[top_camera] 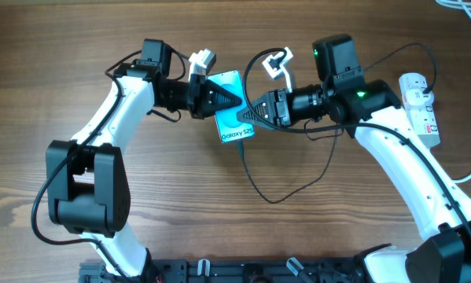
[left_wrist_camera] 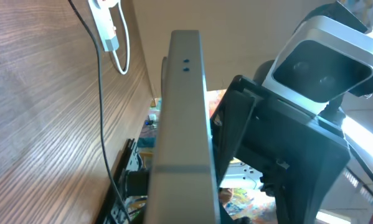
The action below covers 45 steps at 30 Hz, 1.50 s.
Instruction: Plug charger to phone and switch on socket
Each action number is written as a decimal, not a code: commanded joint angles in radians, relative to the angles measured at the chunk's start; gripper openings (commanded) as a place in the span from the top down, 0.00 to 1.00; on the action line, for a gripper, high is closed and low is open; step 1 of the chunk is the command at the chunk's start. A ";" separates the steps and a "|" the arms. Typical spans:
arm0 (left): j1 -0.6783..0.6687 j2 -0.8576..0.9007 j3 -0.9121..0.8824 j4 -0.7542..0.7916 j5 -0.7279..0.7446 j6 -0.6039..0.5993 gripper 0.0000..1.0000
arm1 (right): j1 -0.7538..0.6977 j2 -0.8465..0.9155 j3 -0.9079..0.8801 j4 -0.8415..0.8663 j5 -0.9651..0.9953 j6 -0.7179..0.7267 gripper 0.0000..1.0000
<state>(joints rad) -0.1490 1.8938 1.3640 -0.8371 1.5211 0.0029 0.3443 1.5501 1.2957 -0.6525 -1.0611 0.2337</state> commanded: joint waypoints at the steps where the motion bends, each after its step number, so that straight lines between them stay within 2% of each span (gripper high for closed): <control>1: -0.001 -0.016 -0.003 0.011 0.056 0.016 0.96 | 0.008 0.030 0.019 -0.003 0.018 0.013 0.47; 4: 0.000 -0.016 -0.003 0.023 0.056 0.016 0.96 | 0.010 0.089 0.019 -0.011 0.108 0.012 0.36; 8: -0.001 -0.016 -0.003 0.023 0.056 0.016 0.96 | 0.012 0.180 0.019 -0.023 0.043 0.008 0.36; 12: 0.000 -0.016 -0.003 0.023 0.053 0.016 0.96 | 0.011 0.194 0.019 -0.017 0.008 0.006 0.35; 17: 0.001 -0.016 -0.003 0.022 0.053 0.016 0.96 | -0.110 0.187 0.019 0.067 -0.257 0.047 0.32; 22: 0.000 -0.016 -0.003 0.023 0.053 0.016 0.96 | -0.159 0.187 0.019 0.047 -0.191 0.035 0.32; 25: 0.000 -0.016 -0.003 0.023 0.053 0.016 0.96 | -0.105 0.187 0.019 0.003 -0.076 0.027 0.32; 29: 0.000 -0.016 -0.003 0.023 0.053 0.016 0.96 | 0.019 0.187 0.019 0.013 -0.026 0.029 0.33; 31: 0.000 -0.016 -0.003 0.023 0.053 0.016 0.96 | 0.067 0.187 0.019 0.013 -0.005 0.029 0.37; 37: 0.000 -0.016 -0.003 0.023 0.049 0.016 0.96 | 0.083 0.187 0.019 0.083 -0.029 0.101 0.70; 41: 0.000 -0.016 -0.003 0.023 0.026 0.016 0.96 | 0.083 0.187 0.019 0.126 -0.150 0.112 0.77; 45: 0.000 -0.016 -0.003 0.034 -0.009 0.016 0.95 | 0.083 0.187 0.019 0.129 -0.153 0.137 0.94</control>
<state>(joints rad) -0.1429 1.8862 1.3533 -0.8005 1.5608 0.0551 0.4068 1.7420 1.3109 -0.5400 -1.1854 0.3981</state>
